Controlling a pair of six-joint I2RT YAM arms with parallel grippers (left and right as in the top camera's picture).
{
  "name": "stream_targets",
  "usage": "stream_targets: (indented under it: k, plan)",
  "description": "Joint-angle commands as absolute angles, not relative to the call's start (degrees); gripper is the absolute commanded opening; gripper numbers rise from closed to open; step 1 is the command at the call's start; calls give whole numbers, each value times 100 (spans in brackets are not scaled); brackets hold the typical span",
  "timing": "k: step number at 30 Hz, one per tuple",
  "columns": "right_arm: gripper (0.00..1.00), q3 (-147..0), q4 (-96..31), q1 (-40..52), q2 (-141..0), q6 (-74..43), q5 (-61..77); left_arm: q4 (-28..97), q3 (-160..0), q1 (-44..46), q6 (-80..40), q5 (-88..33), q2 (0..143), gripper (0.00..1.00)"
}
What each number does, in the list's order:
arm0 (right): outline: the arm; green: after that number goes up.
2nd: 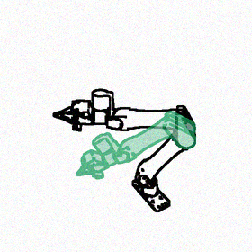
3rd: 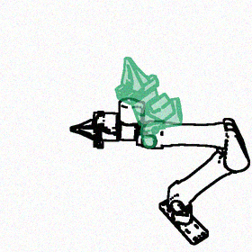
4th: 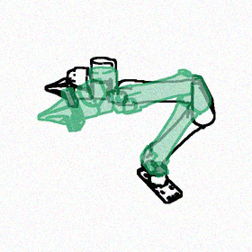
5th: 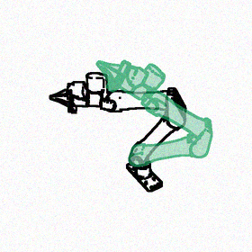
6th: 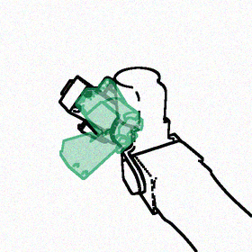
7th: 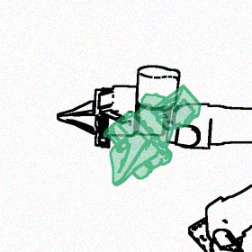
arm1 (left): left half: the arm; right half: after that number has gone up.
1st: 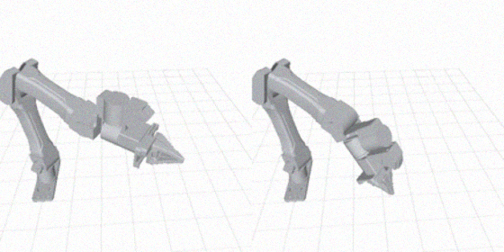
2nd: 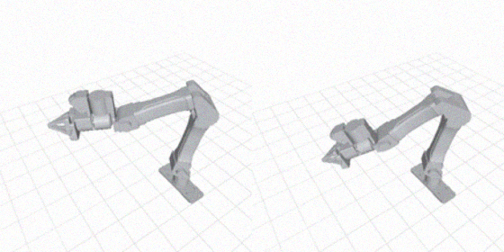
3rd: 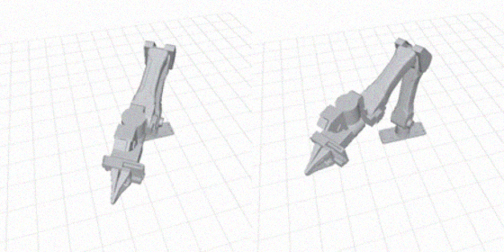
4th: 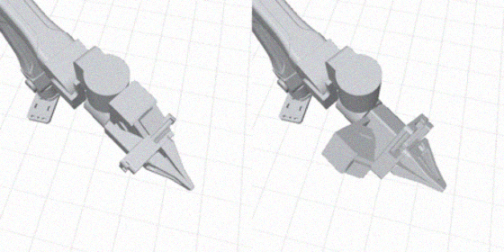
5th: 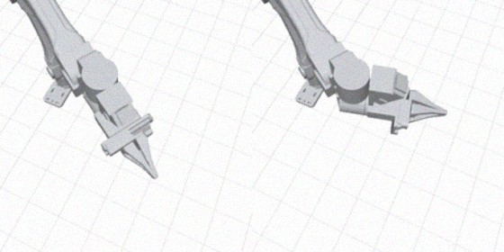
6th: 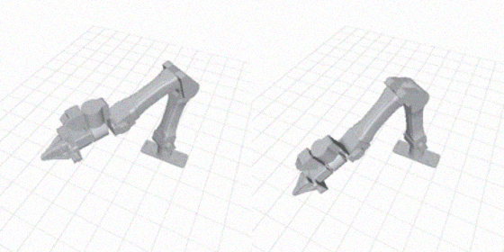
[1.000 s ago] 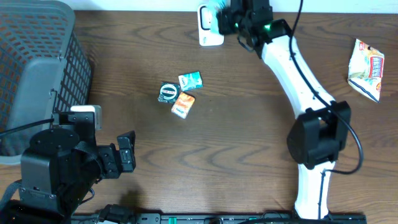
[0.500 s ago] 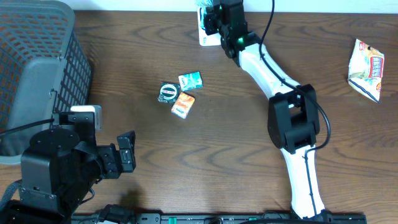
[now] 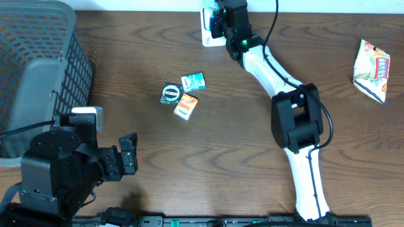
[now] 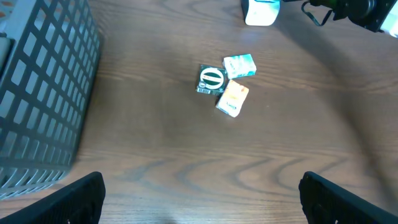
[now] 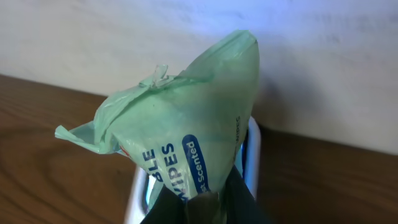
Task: Scan the item barcode
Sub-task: 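Hold the wipes pack's barcode up to the white scanner, then carry the wipes pack right and drop it beside the snack bag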
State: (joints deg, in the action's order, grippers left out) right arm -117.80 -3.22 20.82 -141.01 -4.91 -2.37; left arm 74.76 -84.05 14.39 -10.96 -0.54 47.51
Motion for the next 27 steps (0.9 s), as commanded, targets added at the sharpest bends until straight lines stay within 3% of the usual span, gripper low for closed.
stream_targets:
  k: [1, 11, 17, 22, 23, 24, 26, 27]
  plan:
    - [1, -11883, -644, 1758, -13697, -419, -309, 7481, -8458, 1420, -1168, -43, 4746, 98]
    - [1, -11883, -2818, 467, -12895, 64, -405, 7481, -8458, 1420, -1168, -43, 4746, 97]
    - [1, -11880, -4303, -346, -12897, 158, -1656, 7481, -8458, 1420, -1168, -43, 4746, 98]
    - [3, -11878, -4978, -963, -12927, 145, -1848, 7481, -8458, 1420, -1168, -43, 4746, 98]
    - [27, -11878, -5057, -1055, -12934, 86, -1835, 7481, -8458, 1420, -1168, -43, 4746, 98]
    - [70, -11876, -5157, -1162, -12936, 40, -1780, 7481, -8458, 1420, -1168, -43, 4746, 98]
    - [94, -11876, -5343, -1343, -12936, 25, -1529, 7481, -8458, 1420, -1166, -43, 4746, 98]
    - [99, -11876, -5406, -1404, -12936, 25, -1376, 7481, -8458, 1420, -1168, -43, 4746, 98]
